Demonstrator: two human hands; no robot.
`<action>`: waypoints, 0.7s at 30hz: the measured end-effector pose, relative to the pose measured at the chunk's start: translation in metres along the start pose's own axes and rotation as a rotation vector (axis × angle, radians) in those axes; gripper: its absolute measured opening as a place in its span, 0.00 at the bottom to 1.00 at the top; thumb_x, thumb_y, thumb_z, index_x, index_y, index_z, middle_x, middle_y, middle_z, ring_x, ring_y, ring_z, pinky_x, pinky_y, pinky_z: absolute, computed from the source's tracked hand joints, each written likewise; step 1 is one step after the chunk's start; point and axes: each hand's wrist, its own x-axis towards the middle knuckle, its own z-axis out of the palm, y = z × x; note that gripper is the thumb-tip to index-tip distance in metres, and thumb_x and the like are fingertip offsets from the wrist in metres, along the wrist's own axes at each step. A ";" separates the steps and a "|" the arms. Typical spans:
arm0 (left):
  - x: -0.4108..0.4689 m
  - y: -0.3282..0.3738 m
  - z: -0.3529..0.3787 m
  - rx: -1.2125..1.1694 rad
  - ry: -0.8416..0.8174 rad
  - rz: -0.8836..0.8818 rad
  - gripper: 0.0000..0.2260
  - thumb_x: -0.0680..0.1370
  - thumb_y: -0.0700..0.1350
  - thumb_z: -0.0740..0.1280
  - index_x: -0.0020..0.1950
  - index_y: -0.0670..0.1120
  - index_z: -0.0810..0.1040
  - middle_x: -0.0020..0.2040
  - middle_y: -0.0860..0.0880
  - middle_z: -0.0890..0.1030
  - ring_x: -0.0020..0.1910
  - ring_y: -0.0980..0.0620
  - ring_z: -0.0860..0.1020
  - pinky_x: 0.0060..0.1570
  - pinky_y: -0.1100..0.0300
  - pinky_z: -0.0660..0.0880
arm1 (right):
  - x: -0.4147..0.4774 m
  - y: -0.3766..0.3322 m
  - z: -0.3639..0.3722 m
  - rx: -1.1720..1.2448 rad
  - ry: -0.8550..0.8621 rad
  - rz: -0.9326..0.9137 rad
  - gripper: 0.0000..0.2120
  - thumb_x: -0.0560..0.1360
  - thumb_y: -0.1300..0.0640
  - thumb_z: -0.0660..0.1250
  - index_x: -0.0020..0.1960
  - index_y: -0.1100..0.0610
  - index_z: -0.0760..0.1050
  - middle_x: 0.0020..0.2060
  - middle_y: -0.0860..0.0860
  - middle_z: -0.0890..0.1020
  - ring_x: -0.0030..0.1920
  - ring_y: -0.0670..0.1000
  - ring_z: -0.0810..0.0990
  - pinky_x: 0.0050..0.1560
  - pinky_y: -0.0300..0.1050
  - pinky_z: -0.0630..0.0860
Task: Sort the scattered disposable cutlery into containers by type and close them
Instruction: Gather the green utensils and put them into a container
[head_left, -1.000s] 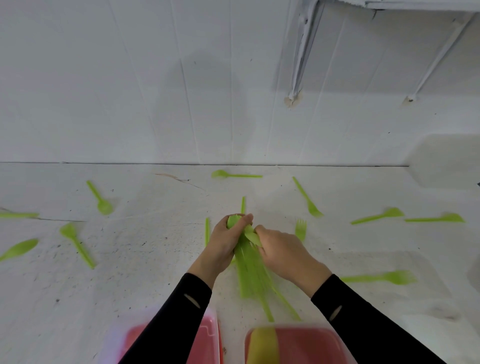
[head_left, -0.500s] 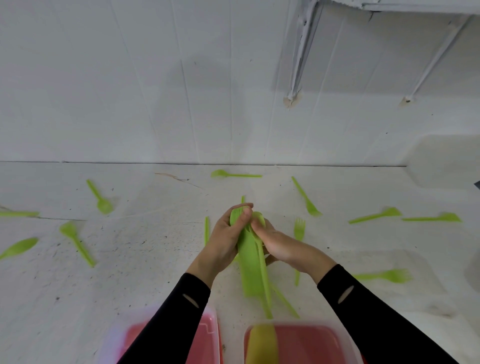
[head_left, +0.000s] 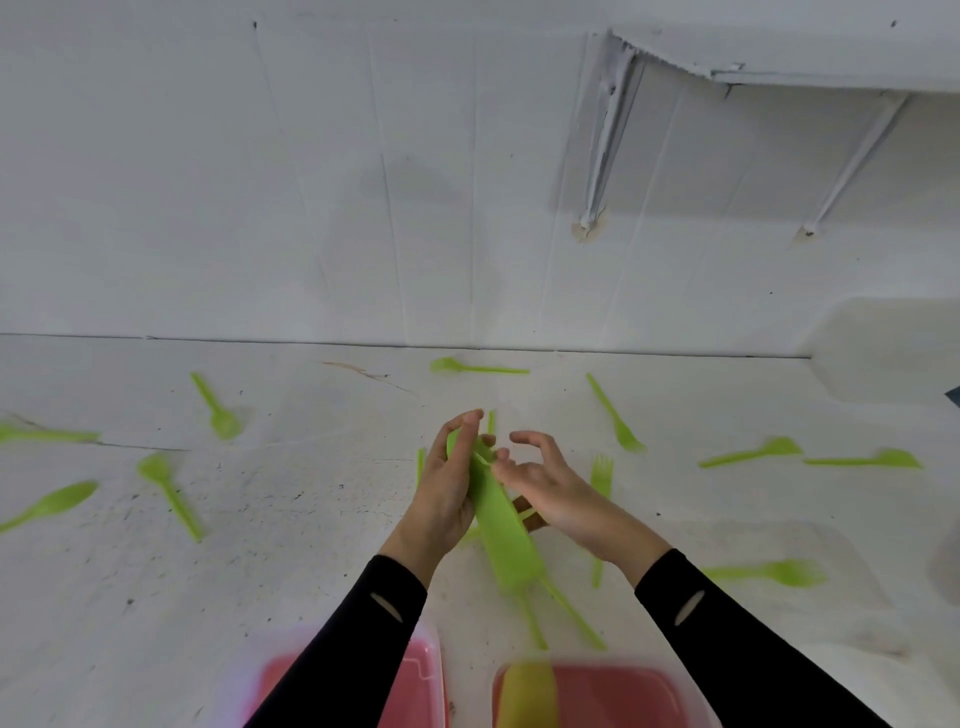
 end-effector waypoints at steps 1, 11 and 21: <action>0.000 0.002 0.000 -0.050 0.023 0.013 0.17 0.78 0.53 0.67 0.60 0.43 0.74 0.48 0.44 0.77 0.38 0.50 0.79 0.42 0.56 0.81 | -0.003 0.000 0.003 -0.020 0.003 -0.044 0.17 0.80 0.44 0.62 0.66 0.42 0.61 0.54 0.45 0.80 0.46 0.39 0.78 0.44 0.34 0.72; -0.036 0.048 -0.016 -0.136 0.006 0.158 0.09 0.77 0.40 0.70 0.56 0.43 0.75 0.50 0.43 0.81 0.51 0.48 0.82 0.50 0.51 0.81 | -0.023 -0.026 0.054 -0.445 0.167 -0.506 0.22 0.82 0.47 0.58 0.74 0.39 0.58 0.64 0.38 0.74 0.64 0.40 0.74 0.61 0.46 0.74; -0.129 0.078 -0.066 0.096 0.234 0.289 0.14 0.80 0.52 0.66 0.56 0.42 0.75 0.52 0.42 0.82 0.54 0.47 0.83 0.48 0.51 0.79 | -0.065 -0.067 0.139 -1.007 0.241 -0.747 0.28 0.76 0.40 0.64 0.68 0.56 0.66 0.55 0.51 0.76 0.54 0.54 0.77 0.45 0.47 0.73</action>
